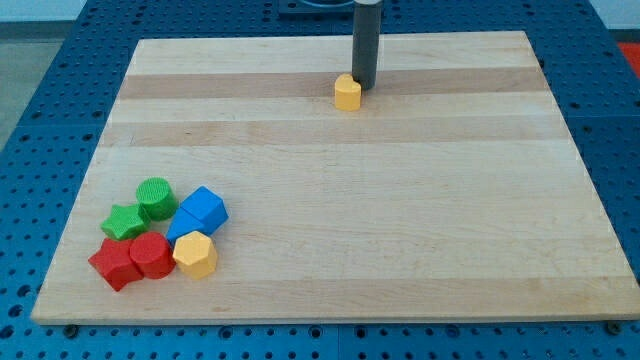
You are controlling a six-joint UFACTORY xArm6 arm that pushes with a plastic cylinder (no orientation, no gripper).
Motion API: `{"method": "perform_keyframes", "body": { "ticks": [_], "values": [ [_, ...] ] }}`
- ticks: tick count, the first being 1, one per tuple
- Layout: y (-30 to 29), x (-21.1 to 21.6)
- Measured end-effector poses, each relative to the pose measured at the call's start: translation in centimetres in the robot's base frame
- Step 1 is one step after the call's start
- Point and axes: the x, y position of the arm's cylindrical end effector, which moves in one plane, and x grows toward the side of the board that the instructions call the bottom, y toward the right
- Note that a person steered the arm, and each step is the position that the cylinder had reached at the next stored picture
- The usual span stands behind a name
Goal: Move the heart diagonally to the green circle
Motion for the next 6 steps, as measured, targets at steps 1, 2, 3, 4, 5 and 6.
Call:
{"method": "perform_keyframes", "body": {
  "ticks": [1, 2, 3, 4, 5, 6],
  "values": [
    [0.0, -1.0],
    [-0.1, -1.4],
    [0.7, -1.2],
    [1.7, 0.0],
    [1.2, 1.3],
    [-2.1, 2.1]
  ]
}}
